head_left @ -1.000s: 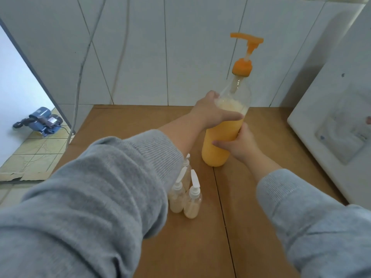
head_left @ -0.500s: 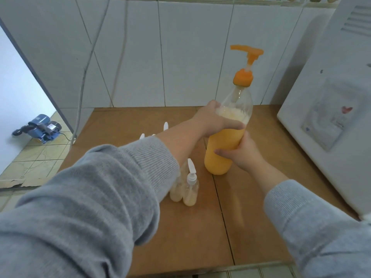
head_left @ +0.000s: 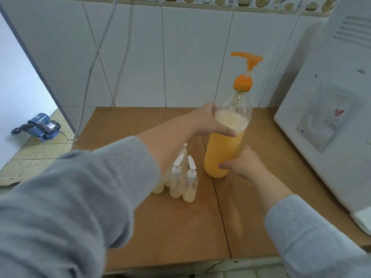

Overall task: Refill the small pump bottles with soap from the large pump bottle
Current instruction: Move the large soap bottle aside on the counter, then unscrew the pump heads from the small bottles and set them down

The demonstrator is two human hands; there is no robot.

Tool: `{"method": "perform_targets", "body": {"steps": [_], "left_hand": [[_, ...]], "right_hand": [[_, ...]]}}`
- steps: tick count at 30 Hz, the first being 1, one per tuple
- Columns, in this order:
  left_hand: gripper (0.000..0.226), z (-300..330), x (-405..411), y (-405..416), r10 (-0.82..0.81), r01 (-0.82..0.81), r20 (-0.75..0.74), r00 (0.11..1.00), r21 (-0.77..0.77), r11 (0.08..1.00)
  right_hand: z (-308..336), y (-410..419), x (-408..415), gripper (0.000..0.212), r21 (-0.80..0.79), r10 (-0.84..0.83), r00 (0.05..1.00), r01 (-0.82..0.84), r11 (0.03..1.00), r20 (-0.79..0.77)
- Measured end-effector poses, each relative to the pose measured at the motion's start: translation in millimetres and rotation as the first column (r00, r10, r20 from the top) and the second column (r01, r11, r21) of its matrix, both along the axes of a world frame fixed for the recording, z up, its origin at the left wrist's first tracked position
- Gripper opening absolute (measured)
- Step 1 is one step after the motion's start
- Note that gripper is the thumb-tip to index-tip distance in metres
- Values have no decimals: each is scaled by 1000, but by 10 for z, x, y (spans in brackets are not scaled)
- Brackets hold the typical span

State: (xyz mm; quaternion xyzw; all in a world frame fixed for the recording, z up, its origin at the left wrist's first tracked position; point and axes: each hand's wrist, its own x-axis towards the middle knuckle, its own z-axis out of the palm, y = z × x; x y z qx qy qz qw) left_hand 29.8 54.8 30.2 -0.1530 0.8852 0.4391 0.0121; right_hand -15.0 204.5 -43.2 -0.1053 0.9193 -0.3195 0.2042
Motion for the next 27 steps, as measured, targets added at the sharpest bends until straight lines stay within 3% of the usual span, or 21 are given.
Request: {"method": "perform_targets", "body": {"steps": [2,3,8,14,17,22,25,27], "left_hand": [[91,64,237,-110,25,-33,-95,995,-87,996],[83,78,393,-165,46,-63,-157,987,-101,993],[42,-160,1296,-308,251,-252,-396,883,51,966],[26,-810,1937,-233,491,-442,-312,813,217,870],[27,-1028,2033,-153,469,-443,-229,853,158,883],[28,-1005,2034,-9,401,-405,-244,883,35,914],[31,-804,1968,96,316,-354,-353,880,-48,934],[45,-659,1875,165,257,-298,-383,888,-51,953]], "right_hand": [[69,80,126,62,173,9,1000,-11,985,11],[64,115,191,59,173,44,999,-44,984,8],[-102,41,615,49,-132,290,955,-295,946,-53],[-257,-203,822,36,-222,303,937,-337,915,-176],[-264,-256,849,18,-193,302,912,-361,912,-279],[-133,-154,892,21,-124,231,896,-297,947,-379],[263,-82,966,17,-211,135,898,-241,948,-419],[569,-92,1032,20,-311,98,900,-246,918,-425]]}}
